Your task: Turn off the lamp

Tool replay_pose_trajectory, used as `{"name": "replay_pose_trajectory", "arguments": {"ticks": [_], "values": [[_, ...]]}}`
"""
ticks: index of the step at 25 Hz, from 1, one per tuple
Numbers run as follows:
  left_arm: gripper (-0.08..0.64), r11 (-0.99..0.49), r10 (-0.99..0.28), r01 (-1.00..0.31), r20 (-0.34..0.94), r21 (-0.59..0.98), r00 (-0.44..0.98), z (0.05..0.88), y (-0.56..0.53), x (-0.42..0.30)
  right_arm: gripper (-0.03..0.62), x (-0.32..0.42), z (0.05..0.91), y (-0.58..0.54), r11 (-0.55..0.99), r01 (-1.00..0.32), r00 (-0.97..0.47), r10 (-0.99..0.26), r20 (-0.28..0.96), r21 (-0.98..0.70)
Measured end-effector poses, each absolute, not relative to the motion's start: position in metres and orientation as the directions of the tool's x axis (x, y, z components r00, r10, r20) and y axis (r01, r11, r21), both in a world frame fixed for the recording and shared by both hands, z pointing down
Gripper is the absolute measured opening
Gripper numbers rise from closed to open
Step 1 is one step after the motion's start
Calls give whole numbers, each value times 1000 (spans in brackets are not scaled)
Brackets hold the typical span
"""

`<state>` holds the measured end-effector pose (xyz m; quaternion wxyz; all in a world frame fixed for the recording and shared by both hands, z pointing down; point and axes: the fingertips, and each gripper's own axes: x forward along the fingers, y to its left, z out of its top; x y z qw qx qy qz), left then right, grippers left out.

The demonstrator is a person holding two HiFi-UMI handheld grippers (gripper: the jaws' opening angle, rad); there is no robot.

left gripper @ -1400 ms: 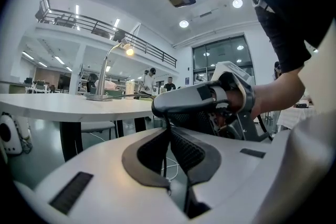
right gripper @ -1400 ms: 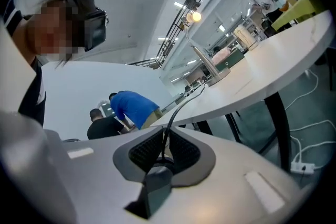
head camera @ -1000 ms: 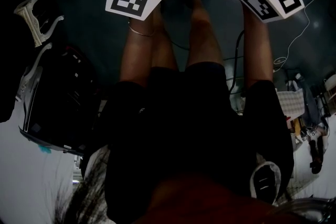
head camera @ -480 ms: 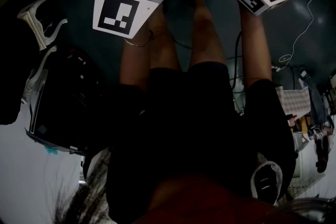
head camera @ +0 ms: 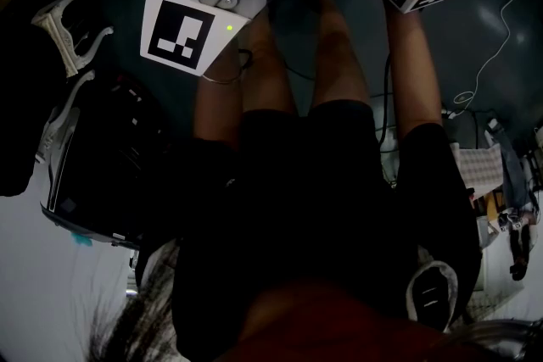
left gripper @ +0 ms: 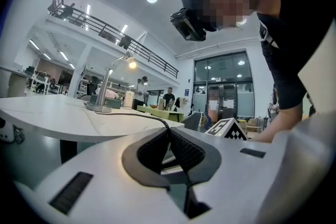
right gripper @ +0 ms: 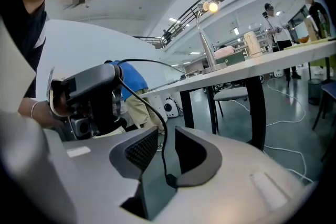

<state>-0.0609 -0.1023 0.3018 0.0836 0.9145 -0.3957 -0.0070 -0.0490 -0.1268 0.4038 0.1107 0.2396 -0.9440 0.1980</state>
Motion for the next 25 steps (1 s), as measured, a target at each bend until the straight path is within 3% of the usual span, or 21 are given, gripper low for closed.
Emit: {"name": "replay_pose_trajectory", "arguments": {"ticks": [4, 11, 16, 21, 25], "values": [[23, -669, -730, -726, 44, 156, 682, 300, -102, -66, 17, -57, 403, -130, 783, -496, -866, -414, 282, -376], [23, -693, -703, -693, 29, 201, 711, 313, -100, -72, 14, -53, 407, -122, 713, -448, -894, -375, 246, -540], [25, -783, -604, -618, 150, 68, 782, 338, -85, -50, 12, -55, 398, -121, 678, -379, -919, -358, 167, -630], [25, -790, -565, -593, 189, 159, 803, 364, -75, -52, 12, -56, 391, -119, 682, -349, -930, -338, 146, -643], [25, -767, -590, -630, 248, 126, 768, 380, -75, -63, 12, -52, 383, -118, 672, -331, -932, -343, 117, -663]]}}
